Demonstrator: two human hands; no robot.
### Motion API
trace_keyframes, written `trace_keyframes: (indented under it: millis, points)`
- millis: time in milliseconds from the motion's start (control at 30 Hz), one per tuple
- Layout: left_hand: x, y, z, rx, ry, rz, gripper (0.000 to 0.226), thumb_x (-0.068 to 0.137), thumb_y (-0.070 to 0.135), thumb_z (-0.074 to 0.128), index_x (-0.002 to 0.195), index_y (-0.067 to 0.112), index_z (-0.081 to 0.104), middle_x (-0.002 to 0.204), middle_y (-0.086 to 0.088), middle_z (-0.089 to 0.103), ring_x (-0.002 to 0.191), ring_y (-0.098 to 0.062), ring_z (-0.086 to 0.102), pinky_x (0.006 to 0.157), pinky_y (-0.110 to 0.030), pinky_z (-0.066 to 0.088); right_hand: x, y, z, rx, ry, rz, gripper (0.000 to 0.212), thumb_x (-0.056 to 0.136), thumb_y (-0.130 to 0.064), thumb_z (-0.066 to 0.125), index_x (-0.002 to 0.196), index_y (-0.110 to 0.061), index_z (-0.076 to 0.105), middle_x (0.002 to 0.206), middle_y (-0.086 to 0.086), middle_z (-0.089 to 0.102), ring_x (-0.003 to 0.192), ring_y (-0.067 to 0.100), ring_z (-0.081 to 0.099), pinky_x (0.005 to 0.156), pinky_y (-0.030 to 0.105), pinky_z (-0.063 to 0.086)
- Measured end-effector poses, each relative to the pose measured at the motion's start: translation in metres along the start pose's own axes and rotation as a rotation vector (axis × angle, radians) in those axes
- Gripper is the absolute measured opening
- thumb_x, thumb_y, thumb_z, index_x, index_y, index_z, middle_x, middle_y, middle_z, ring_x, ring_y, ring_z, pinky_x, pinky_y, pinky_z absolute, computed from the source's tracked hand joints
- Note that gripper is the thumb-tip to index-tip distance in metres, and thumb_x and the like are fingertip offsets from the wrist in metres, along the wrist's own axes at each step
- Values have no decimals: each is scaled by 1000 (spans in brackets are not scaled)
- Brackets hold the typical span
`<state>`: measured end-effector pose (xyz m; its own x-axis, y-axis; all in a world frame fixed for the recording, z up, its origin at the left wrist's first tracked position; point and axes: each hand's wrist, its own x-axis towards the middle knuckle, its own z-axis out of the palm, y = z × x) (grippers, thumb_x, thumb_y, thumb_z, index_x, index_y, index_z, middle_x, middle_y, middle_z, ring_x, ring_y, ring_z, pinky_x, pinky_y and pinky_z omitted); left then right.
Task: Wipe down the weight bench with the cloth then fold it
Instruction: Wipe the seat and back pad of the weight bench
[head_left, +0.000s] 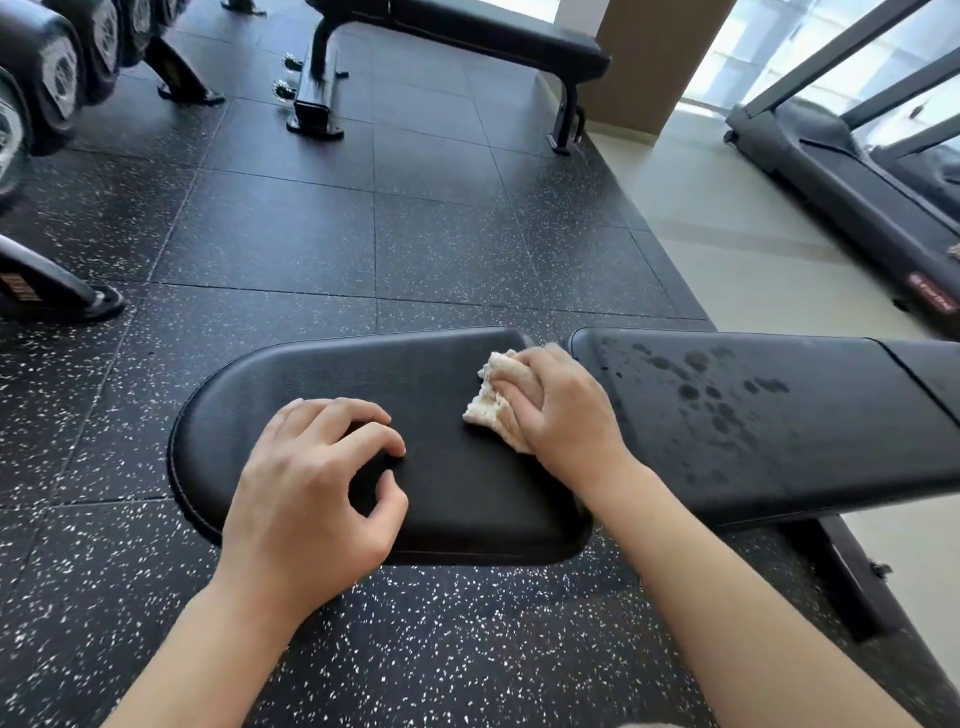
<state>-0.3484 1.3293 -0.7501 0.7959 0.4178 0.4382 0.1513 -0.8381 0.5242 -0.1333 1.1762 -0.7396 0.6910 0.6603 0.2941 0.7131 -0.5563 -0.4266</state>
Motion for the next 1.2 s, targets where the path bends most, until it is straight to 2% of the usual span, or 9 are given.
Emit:
trace_keyframes:
  millis: [200, 300, 400, 533, 600, 700, 833, 1033, 1200]
  points:
    - [-3, -3, -3, -35, -9, 0, 17, 78, 24, 68, 93, 24, 76, 111, 11, 68, 105, -17, 59, 103, -41, 46, 69, 4, 19, -68, -7, 106, 26, 94, -44, 62, 103, -20, 64, 101, 0, 63, 94, 24, 60, 75, 31, 39]
    - [-5, -10, -9, -100, -67, -2, 17, 81, 28, 69, 97, 28, 76, 117, 13, 67, 113, -14, 60, 112, -46, 40, 46, -9, 11, -43, 3, 87, 20, 95, -44, 61, 102, -26, 64, 98, -4, 64, 94, 22, 61, 76, 31, 40]
    - [-10, -20, -17, -100, -113, -5, 14, 87, 30, 73, 101, 29, 76, 124, 12, 67, 123, -15, 58, 112, -51, 40, -8, -33, -1, -45, -10, 12, 16, 96, -42, 61, 104, -28, 64, 96, -9, 64, 92, 17, 61, 79, 33, 46]
    - [-19, -49, -38, -76, -39, -105, 15, 88, 23, 77, 103, 25, 77, 125, 7, 67, 121, -20, 58, 107, -51, 46, -72, -65, -12, -69, -86, -47, 20, 98, -47, 58, 112, -33, 63, 93, -16, 56, 87, 9, 57, 82, 35, 50]
    - [-24, -67, -50, -76, 6, -163, 16, 87, 28, 73, 103, 25, 77, 125, 7, 66, 121, -21, 57, 106, -52, 47, -89, -81, -11, -67, -103, -45, 18, 98, -46, 58, 112, -35, 62, 94, -19, 56, 88, 7, 55, 82, 33, 49]
    - [-29, -79, -63, -91, 11, -216, 24, 84, 38, 68, 104, 27, 77, 129, 9, 64, 123, -20, 53, 107, -53, 45, -91, -97, -5, -80, -93, -48, 12, 96, -43, 62, 107, -37, 61, 99, -21, 58, 88, 5, 56, 82, 30, 49]
    - [-34, -84, -70, -149, -38, -229, 22, 89, 30, 76, 110, 28, 75, 137, 10, 60, 130, -15, 48, 111, -46, 44, -35, -102, 20, -132, -62, 15, 18, 93, -46, 64, 98, -28, 65, 93, -10, 64, 88, 12, 62, 78, 34, 48]
    - [-46, -102, -86, -161, -47, -301, 30, 86, 27, 79, 116, 29, 73, 132, 14, 58, 121, -15, 56, 107, -33, 44, 45, -151, 76, -149, -58, 36, 25, 94, -47, 57, 97, -23, 66, 98, -5, 66, 95, 21, 63, 78, 33, 43]
    - [-43, -109, -94, -167, -38, -330, 33, 85, 20, 80, 115, 29, 70, 118, 17, 64, 106, -12, 64, 96, -41, 53, -5, -202, 84, -75, -109, -211, 20, 92, -44, 62, 102, -27, 60, 100, -5, 64, 93, 22, 61, 77, 36, 45]
